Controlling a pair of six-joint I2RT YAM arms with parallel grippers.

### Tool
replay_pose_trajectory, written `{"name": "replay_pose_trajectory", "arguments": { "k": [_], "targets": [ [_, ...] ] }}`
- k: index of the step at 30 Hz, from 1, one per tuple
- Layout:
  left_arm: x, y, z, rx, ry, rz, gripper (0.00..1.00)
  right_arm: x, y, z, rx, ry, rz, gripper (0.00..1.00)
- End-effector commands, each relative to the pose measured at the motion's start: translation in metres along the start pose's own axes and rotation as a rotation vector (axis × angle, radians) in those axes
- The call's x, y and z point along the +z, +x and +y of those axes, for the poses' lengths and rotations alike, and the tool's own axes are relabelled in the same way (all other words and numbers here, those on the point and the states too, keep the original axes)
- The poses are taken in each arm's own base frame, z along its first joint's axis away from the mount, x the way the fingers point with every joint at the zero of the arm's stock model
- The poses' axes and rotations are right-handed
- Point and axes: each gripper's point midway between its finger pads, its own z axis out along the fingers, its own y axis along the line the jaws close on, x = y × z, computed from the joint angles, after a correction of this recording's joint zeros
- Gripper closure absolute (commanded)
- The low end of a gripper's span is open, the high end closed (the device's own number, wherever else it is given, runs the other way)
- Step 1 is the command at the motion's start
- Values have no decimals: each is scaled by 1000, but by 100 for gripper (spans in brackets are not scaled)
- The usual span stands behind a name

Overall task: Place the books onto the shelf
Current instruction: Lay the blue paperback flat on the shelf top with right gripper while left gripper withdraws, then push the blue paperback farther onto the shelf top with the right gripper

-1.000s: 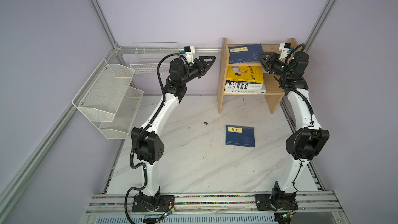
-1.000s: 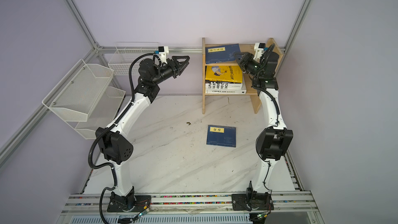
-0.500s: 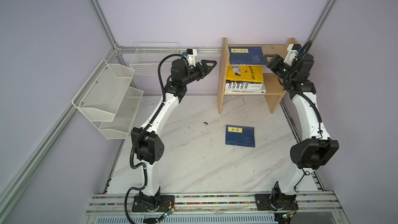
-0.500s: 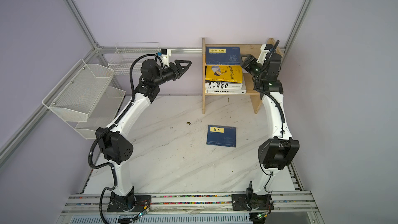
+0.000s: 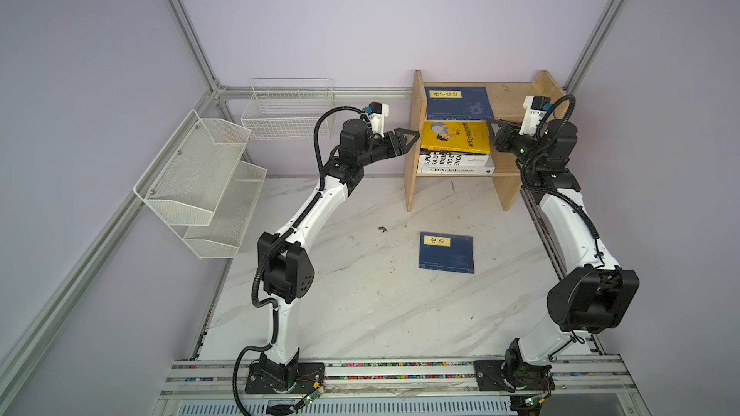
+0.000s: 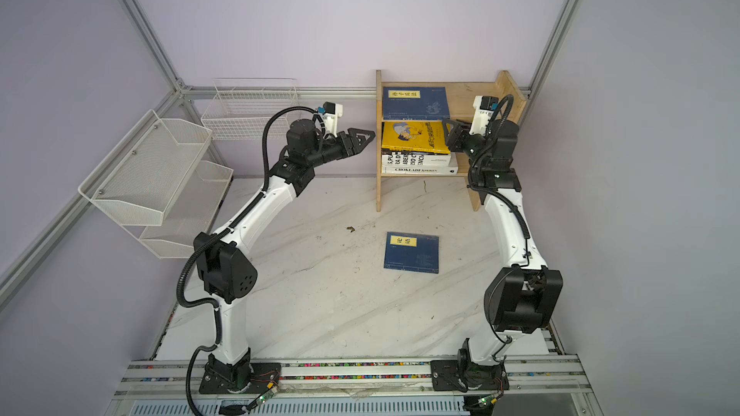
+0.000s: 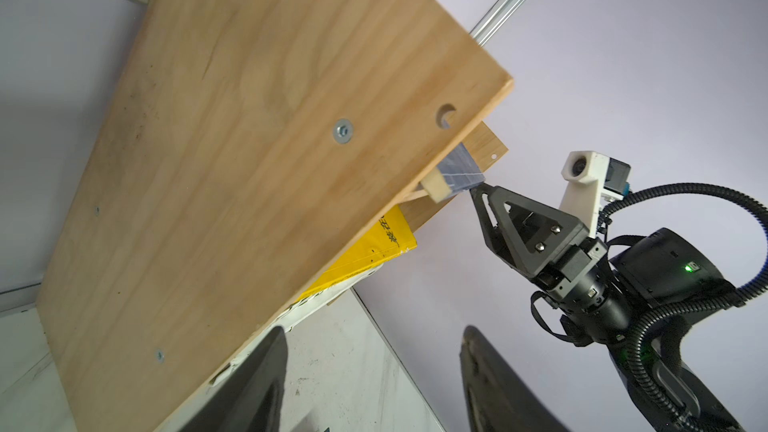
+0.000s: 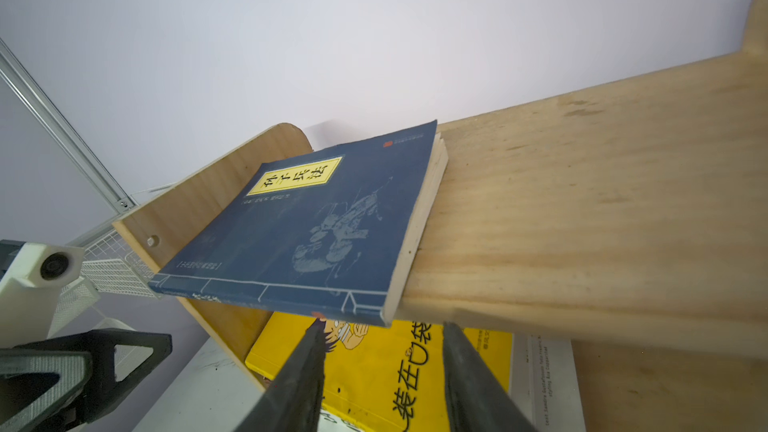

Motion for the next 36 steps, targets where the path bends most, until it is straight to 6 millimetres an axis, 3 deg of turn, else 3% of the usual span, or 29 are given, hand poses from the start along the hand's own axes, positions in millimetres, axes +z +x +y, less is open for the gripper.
{"name": "replay_pose_trajectory", "arguments": {
  "k": [1,10,20,36],
  "targets": [
    [-15,-43,-42,93,70,-104,35,-15,-31,21,-122,-35,-92,54],
    [-16,-40,-35,73,40,-105,37,-11,-35,38,-165,-35,-123,61],
    [-21,-38,-30,60,10,-107,38,10,-18,35,-197,42,-94,71],
    [-17,-35,-21,22,-3,-110,40,23,-4,47,-199,73,-82,80]
  ]
}}
